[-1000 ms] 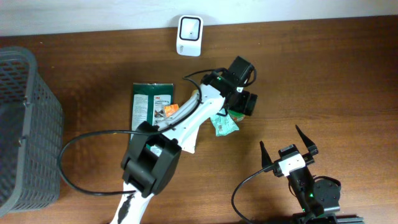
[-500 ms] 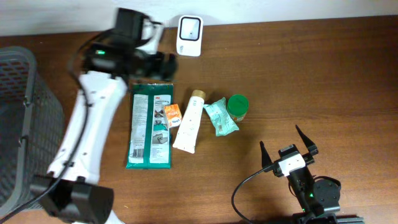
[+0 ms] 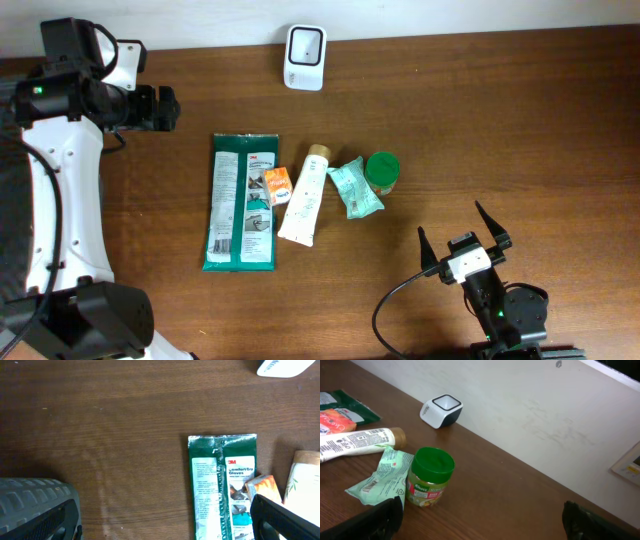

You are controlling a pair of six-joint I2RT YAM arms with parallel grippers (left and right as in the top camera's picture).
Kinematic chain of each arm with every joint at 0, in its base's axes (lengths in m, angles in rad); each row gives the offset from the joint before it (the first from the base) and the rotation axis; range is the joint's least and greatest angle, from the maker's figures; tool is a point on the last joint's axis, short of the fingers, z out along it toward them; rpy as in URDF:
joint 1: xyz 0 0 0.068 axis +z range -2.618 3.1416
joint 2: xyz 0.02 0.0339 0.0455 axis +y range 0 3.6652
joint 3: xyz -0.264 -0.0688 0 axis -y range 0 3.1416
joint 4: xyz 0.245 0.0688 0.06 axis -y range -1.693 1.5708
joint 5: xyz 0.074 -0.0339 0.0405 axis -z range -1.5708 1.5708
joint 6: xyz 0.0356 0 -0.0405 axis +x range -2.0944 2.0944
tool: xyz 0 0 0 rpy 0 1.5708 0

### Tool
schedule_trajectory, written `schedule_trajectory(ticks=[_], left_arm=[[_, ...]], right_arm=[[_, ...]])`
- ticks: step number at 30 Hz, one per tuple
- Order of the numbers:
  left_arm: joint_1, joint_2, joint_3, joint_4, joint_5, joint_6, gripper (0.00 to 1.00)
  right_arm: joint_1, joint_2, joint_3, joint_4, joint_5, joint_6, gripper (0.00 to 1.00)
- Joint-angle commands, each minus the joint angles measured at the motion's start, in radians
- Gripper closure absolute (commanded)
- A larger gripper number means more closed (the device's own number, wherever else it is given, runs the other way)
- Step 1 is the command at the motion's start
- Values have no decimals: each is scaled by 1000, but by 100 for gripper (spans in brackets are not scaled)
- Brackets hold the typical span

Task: Scan the item barcode
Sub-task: 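Withdraw left gripper back toward the basket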

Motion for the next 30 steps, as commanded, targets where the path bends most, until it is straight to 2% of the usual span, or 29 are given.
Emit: schedule_trajectory(ticks=[1,24,30], left_arm=[[1,-21,6,-2,11,20,1],[1,-21,6,-2,11,20,1],[1,-21,6,-2,11,20,1]], right_arm=[[5,-6,-5,-5,-5,7,1],[5,-6,-5,-5,-5,7,2],[5,-6,-5,-9,56,7,2]])
